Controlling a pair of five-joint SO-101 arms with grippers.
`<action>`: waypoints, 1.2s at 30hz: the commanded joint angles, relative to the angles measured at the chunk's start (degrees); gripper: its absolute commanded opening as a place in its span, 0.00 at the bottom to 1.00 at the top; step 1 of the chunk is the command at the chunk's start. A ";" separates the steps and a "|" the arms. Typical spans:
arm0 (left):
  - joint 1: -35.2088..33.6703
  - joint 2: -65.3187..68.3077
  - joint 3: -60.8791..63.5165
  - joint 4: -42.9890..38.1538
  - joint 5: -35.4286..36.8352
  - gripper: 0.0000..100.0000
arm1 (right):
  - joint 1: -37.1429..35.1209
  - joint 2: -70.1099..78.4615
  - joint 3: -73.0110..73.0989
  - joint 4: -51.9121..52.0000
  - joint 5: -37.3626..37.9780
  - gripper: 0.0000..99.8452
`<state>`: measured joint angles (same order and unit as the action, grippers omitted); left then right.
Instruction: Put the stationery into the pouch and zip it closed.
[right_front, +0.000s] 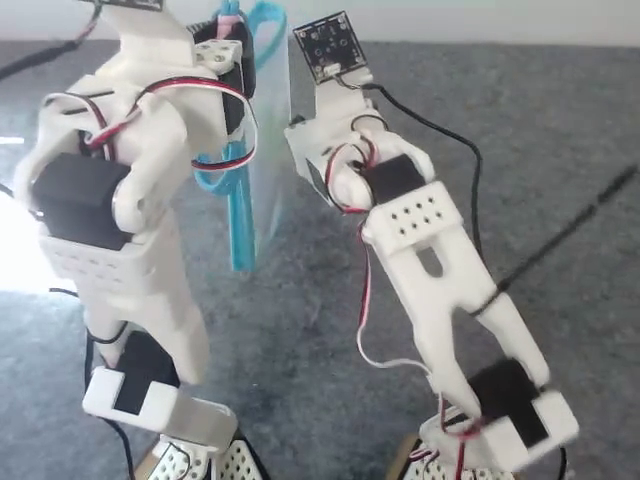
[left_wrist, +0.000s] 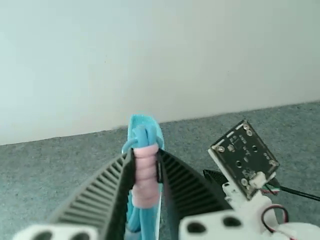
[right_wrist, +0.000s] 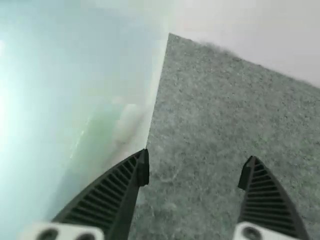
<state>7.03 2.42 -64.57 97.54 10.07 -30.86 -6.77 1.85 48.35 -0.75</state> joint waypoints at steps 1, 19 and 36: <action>-0.44 -2.11 -0.40 -4.57 4.48 0.01 | -0.75 -12.09 5.27 3.03 2.46 0.30; 0.00 1.14 -0.40 -8.62 10.29 0.01 | -11.30 -64.04 58.64 -13.85 10.20 0.30; -2.90 6.95 -0.04 -14.33 23.47 0.01 | -13.14 -47.60 48.44 -16.66 12.66 0.30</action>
<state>4.75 10.07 -64.22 85.05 32.92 -44.13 -54.59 53.98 33.67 11.03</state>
